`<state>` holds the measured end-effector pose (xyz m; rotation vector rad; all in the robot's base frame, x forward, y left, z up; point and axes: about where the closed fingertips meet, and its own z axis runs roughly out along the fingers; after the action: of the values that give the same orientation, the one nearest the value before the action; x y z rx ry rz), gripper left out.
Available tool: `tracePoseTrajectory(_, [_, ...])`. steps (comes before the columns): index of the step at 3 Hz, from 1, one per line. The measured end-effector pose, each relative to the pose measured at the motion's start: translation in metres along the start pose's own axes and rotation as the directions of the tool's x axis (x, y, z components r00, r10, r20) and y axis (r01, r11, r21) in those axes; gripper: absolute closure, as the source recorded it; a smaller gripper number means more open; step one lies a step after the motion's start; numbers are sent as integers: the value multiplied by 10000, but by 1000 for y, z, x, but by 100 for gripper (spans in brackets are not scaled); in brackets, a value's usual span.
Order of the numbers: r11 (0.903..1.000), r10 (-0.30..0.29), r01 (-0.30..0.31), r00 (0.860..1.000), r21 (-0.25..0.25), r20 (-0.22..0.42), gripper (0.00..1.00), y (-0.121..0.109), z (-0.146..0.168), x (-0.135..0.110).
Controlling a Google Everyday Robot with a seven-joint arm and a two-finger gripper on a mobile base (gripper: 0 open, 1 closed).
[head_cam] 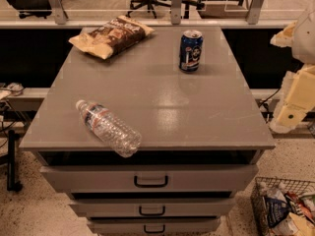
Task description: Knock pepsi can over
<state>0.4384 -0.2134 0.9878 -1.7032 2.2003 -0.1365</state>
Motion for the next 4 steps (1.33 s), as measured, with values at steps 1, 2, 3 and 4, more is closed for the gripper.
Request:
tracePoseTrajectory(1, [10000,-14,14,10000,-13,31,0,0,1,-1])
tracePoseTrajectory(2, [9996,-180,189,9990,-203,408,0,-4,10,-7])
tracePoseTrajectory(3, [9999,-102,93,9942,83,1072,0,-37,26,-21])
tracePoseTrajectory(4, [9989,185,-267,9802,391,1970,0,-84,49,-43])
